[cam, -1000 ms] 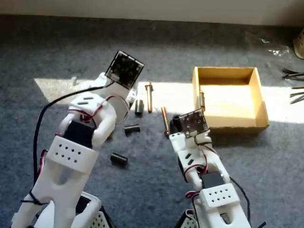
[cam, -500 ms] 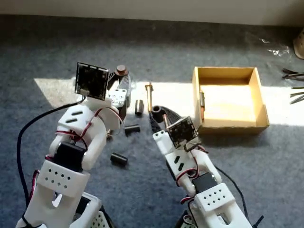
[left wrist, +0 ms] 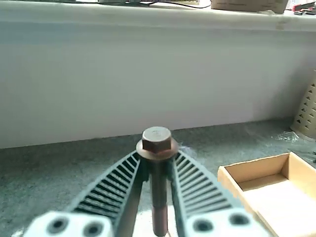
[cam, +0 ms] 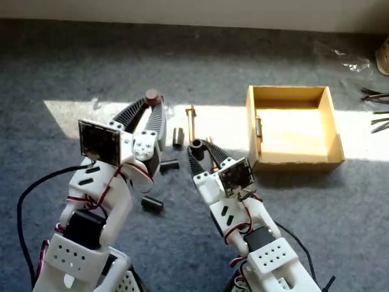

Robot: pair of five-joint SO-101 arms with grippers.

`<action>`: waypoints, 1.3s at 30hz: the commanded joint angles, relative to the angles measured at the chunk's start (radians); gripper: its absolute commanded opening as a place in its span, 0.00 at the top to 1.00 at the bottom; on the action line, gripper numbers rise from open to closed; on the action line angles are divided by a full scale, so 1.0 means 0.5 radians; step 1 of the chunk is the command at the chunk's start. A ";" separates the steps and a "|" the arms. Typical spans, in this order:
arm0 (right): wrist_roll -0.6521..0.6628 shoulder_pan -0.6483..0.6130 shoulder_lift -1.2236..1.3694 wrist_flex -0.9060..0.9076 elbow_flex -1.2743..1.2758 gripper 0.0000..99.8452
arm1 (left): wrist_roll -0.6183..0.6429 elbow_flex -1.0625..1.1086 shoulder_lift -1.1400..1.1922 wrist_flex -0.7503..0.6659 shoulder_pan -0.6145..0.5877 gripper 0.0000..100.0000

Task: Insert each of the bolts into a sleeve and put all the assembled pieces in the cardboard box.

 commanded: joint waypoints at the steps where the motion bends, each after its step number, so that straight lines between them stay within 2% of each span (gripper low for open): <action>1: -0.015 -0.023 -0.035 -0.066 -0.005 1.00 | 0.021 0.011 -0.051 -0.061 0.167 1.00; 16: -0.015 -0.143 -0.038 -0.072 -0.008 1.00 | 0.028 0.048 -0.060 -0.064 0.250 1.00; 20: -0.012 -0.140 -0.038 -0.075 -0.014 1.00 | 0.187 0.063 -0.063 -0.064 0.235 1.00; 30: 0.086 -0.143 -0.038 -0.075 -0.017 1.00 | 0.203 0.087 -0.063 -0.064 0.232 1.00; 35: 0.092 -0.143 -0.038 -0.075 -0.017 1.00 | 0.209 0.195 -0.060 -0.224 0.121 1.00; 39: 0.092 -0.143 -0.038 -0.075 -0.020 1.00 | 0.273 0.247 -0.060 -0.301 0.121 1.00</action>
